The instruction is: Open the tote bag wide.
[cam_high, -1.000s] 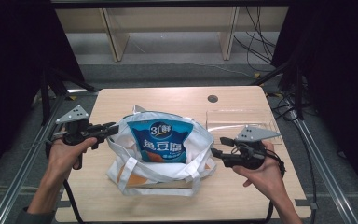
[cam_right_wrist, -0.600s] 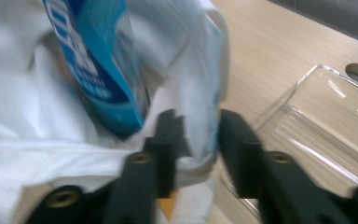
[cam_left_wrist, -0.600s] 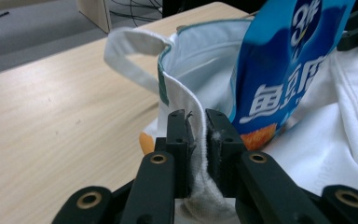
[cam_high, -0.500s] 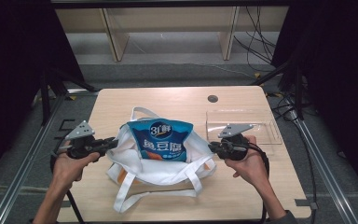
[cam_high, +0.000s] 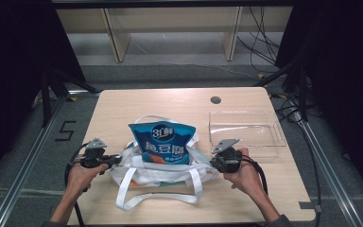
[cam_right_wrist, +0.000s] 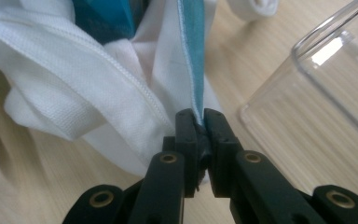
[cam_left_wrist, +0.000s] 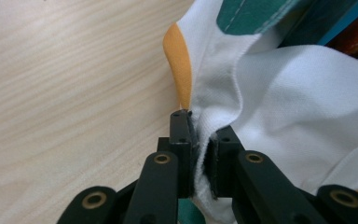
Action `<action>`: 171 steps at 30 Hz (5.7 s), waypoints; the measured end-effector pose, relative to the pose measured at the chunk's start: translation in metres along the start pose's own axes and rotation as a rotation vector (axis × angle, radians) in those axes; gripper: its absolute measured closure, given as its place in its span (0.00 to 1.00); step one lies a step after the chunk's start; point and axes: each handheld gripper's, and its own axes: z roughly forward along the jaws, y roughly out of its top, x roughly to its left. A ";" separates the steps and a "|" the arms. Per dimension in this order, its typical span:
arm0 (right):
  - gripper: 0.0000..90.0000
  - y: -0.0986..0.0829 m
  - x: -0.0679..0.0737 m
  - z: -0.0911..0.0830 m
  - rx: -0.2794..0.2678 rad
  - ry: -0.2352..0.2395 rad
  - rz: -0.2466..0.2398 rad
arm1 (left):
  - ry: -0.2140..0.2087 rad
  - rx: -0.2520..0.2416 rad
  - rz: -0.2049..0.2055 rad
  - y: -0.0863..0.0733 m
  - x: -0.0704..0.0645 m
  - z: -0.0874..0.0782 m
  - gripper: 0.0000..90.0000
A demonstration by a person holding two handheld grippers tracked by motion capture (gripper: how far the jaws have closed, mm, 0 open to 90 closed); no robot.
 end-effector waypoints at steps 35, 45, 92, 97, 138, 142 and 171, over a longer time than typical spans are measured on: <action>0.51 0.038 0.063 -0.020 -0.154 0.275 -0.141 | -0.069 -0.073 0.169 0.096 -0.022 -0.002 0.81; 0.87 0.022 0.063 -0.005 -0.060 0.311 -0.210 | -0.018 0.034 0.011 0.118 0.014 0.043 0.92; 0.96 0.022 0.010 0.030 0.079 -0.192 -0.137 | -0.111 0.137 0.241 -0.006 -0.069 0.024 0.99; 0.96 0.018 0.019 0.038 0.112 -0.196 -0.166 | -0.116 0.141 0.252 -0.006 -0.068 0.024 0.99; 0.95 0.016 0.058 0.022 -0.015 0.219 -0.157 | -0.001 -0.004 -0.007 0.087 0.017 0.073 0.95; 0.95 0.034 0.035 -0.020 -0.179 0.130 -0.092 | 0.010 -0.086 0.093 0.096 -0.007 0.034 0.93; 0.99 0.027 0.009 0.052 0.074 -0.092 -0.075 | -0.108 0.063 0.202 -0.003 -0.065 0.024 0.99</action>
